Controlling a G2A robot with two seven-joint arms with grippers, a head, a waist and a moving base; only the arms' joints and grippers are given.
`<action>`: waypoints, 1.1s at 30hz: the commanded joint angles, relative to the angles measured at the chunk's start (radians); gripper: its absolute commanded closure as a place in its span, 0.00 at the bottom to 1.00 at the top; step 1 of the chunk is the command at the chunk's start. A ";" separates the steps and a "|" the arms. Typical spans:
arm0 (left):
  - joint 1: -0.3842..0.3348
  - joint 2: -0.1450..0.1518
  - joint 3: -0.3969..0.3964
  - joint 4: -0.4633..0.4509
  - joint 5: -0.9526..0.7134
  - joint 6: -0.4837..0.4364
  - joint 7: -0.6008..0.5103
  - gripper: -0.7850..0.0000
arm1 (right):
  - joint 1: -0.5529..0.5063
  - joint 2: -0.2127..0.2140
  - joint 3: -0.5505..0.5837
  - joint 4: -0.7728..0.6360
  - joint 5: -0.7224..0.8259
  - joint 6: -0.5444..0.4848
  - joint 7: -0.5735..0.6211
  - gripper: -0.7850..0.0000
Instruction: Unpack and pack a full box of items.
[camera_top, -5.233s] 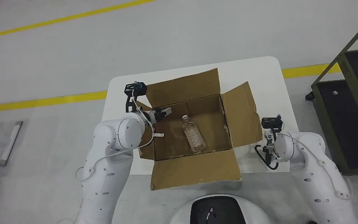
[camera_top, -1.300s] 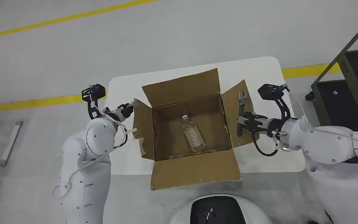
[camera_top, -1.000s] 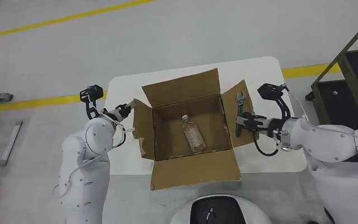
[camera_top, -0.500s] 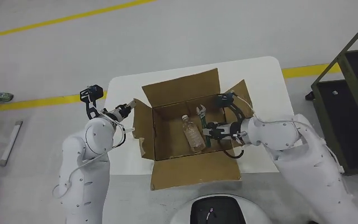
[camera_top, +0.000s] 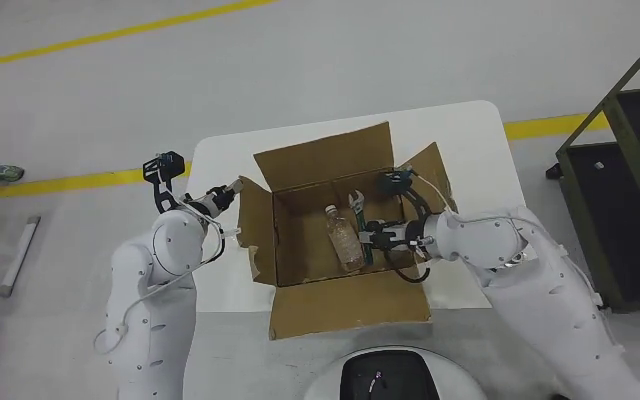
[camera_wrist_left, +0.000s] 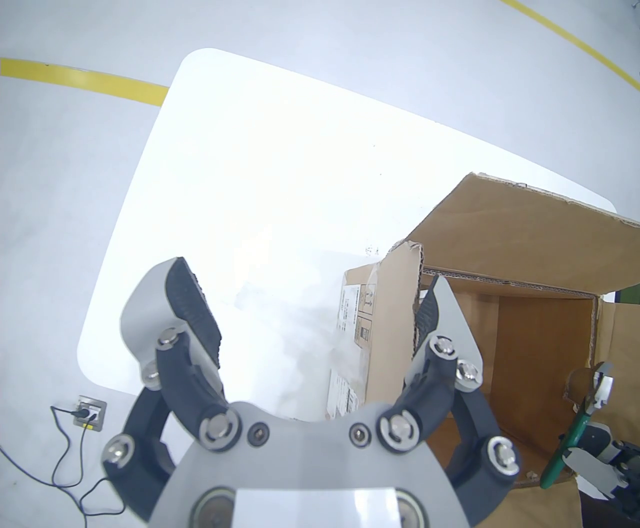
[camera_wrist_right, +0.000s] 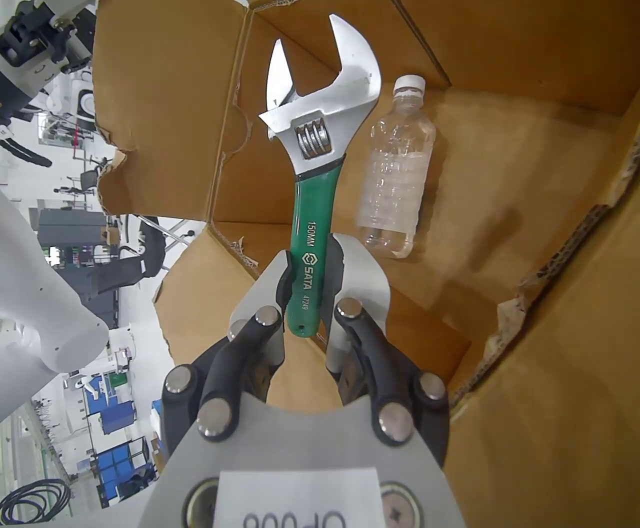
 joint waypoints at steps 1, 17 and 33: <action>0.000 0.000 0.000 0.000 0.000 0.000 0.000 0.00 | 0.025 -0.007 -0.029 0.049 0.026 -0.015 -0.039 1.00; 0.000 0.000 0.000 0.000 0.000 0.000 0.000 0.00 | 0.351 -0.141 -0.412 0.562 0.100 -0.017 -0.209 1.00; 0.000 0.000 0.000 0.000 0.000 0.000 0.000 0.00 | 0.447 -0.225 -0.511 0.744 0.143 -0.022 -0.246 0.55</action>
